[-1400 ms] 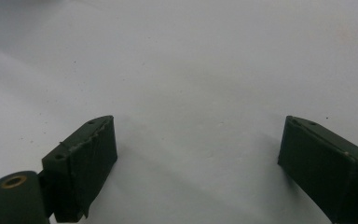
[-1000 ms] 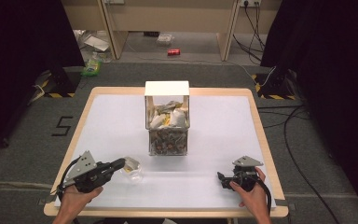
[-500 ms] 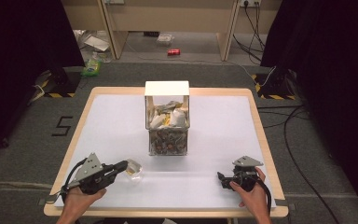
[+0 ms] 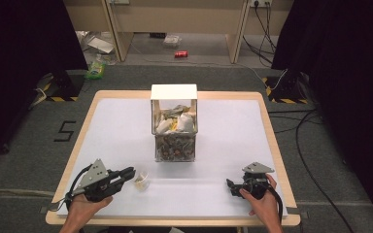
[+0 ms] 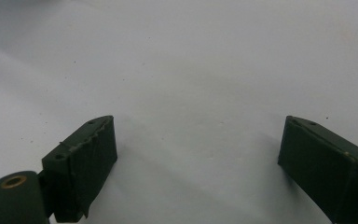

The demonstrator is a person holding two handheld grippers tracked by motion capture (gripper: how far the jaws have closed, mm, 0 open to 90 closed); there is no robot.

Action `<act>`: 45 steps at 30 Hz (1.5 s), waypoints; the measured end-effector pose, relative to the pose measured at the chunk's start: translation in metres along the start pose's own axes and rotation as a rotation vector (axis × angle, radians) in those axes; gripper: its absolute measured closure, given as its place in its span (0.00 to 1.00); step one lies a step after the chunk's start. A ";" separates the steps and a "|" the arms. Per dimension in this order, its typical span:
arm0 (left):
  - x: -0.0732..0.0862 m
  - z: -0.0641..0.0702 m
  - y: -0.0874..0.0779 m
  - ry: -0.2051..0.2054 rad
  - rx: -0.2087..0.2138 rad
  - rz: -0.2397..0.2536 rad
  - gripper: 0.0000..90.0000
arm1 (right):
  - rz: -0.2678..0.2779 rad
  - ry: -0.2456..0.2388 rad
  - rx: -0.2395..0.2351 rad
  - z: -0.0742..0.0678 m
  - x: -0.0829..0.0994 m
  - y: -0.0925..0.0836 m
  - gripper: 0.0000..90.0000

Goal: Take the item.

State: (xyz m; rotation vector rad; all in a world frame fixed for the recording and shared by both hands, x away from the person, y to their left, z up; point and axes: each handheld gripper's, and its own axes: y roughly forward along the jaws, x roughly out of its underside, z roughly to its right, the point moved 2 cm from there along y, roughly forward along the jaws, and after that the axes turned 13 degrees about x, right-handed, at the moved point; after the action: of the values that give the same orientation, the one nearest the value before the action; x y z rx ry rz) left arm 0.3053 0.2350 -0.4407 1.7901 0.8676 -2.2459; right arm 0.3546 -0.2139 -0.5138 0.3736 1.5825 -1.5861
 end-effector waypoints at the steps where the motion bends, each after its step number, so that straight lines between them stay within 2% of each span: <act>1: -0.001 0.000 0.000 -0.002 0.002 0.005 0.88 | -0.001 0.001 0.000 0.000 0.000 0.000 0.13; 4: -0.002 -0.001 -0.001 -0.014 0.005 0.023 0.82 | 0.000 0.000 0.000 0.000 0.000 0.000 0.13; 7: -0.003 -0.002 -0.001 -0.024 -0.002 0.022 0.70 | -0.001 0.001 0.000 0.000 0.000 0.000 0.13; 12: -0.003 -0.003 0.000 -0.040 -0.005 0.020 0.62 | 0.000 0.000 0.000 0.000 0.000 0.000 0.13; 16: -0.004 -0.005 0.000 -0.070 -0.012 0.026 0.51 | -0.001 0.001 0.000 0.000 0.000 0.000 0.13; 18: -0.005 -0.007 0.000 -0.101 -0.015 0.031 0.43 | -0.001 0.001 0.000 0.000 0.000 0.000 0.13; 21: -0.007 -0.010 -0.001 -0.145 0.006 0.042 0.32 | -0.001 0.001 0.000 0.000 0.000 0.000 0.13; 24: -0.008 -0.014 -0.001 -0.154 0.018 0.052 0.25 | 0.000 0.001 0.000 0.000 0.000 0.000 0.13; 27: -0.009 -0.017 -0.003 -0.168 0.002 0.052 0.16 | -0.001 0.000 -0.001 0.000 0.000 0.000 0.13; 32: -0.012 -0.024 -0.008 -0.182 -0.026 0.078 0.16 | -0.001 0.002 -0.001 0.000 0.000 0.000 0.13; 36: -0.015 -0.028 -0.013 -0.177 -0.042 0.084 0.16 | -0.001 0.002 -0.001 0.000 0.000 0.000 0.13; 45: -0.017 -0.049 -0.019 -0.185 -0.093 0.090 0.16 | -0.001 0.002 -0.001 0.000 0.000 0.000 0.13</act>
State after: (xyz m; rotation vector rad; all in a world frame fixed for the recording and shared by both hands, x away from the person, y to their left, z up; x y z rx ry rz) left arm 0.3432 0.2716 -0.4241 1.5214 0.8238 -2.2321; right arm 0.3545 -0.2140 -0.5138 0.3737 1.5854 -1.5863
